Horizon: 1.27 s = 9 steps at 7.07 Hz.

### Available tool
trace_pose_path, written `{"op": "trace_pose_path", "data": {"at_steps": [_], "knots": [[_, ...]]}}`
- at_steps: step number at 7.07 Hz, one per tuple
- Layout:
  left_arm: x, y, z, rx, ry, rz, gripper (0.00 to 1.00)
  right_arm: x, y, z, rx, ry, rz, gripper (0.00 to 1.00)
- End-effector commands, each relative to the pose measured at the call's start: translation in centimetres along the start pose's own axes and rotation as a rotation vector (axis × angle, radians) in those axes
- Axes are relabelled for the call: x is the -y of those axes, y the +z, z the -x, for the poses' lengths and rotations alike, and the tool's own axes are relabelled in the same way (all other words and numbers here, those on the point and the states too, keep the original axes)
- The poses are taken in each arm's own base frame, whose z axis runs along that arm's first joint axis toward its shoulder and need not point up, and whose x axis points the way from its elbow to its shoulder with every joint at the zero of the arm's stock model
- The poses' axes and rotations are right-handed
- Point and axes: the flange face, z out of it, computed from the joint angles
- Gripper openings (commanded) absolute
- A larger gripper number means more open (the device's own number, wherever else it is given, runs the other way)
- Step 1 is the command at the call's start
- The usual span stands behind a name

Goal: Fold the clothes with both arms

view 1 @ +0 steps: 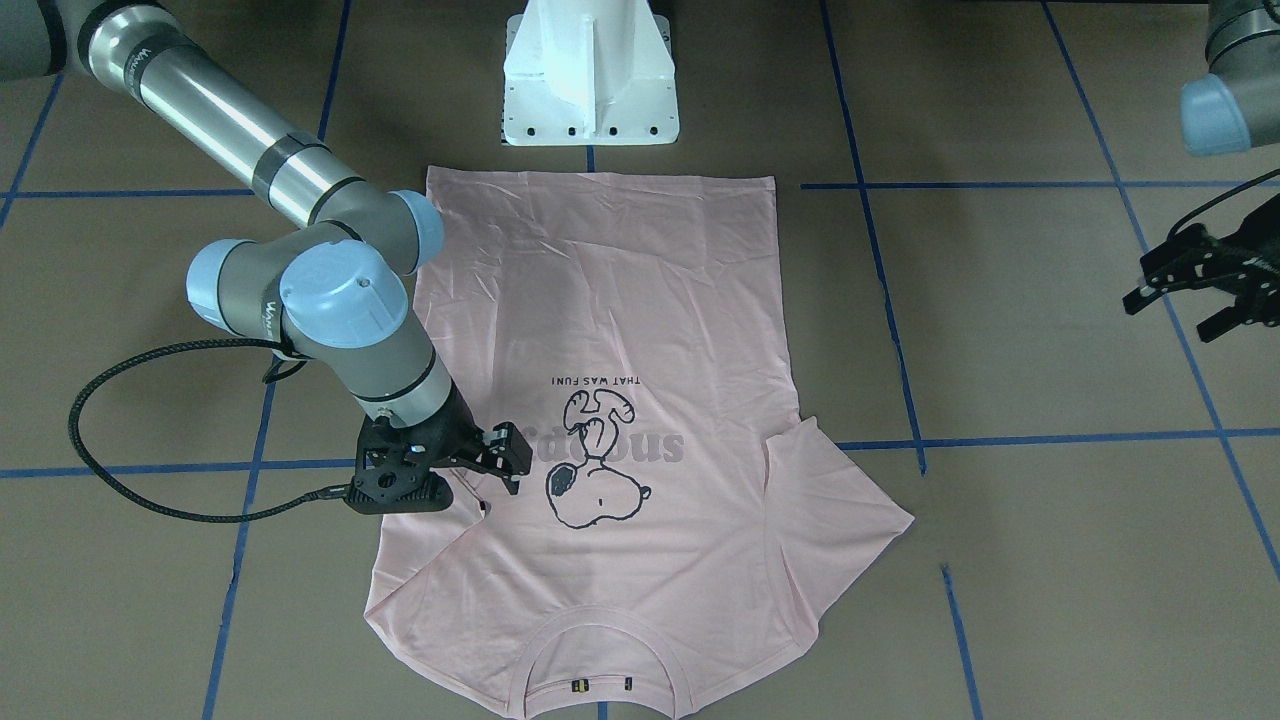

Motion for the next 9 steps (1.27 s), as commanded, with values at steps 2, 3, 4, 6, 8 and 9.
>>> {"op": "trace_pose_path", "data": {"at_steps": [2,3,4,6,8,9], "knots": [[4.9,10.8,-5.7,0.033,-0.047,-0.063,0.99,-1.9,-4.0,-3.2,0.058,0.005,0.023,1.0],[4.9,12.7,-8.6,0.004,-0.026,-0.059,0.96,-2.9,-4.4,-5.1,0.047,0.009,0.014,1.0],[6.3,13.4,-10.4,0.038,-0.017,-0.106,0.87,-3.0,-4.0,-5.4,0.04,0.01,0.018,1.0],[6.0,14.2,-10.5,0.069,-0.011,-0.129,0.42,-3.1,-4.2,-5.2,0.044,0.009,0.016,1.0],[6.3,14.9,-9.2,0.115,-0.017,-0.156,0.28,-3.1,-4.0,-5.4,0.04,0.011,0.018,1.0],[6.4,14.8,-9.3,0.114,-0.016,-0.157,0.0,-3.0,-3.9,-5.5,0.037,0.013,0.018,1.0]]}}
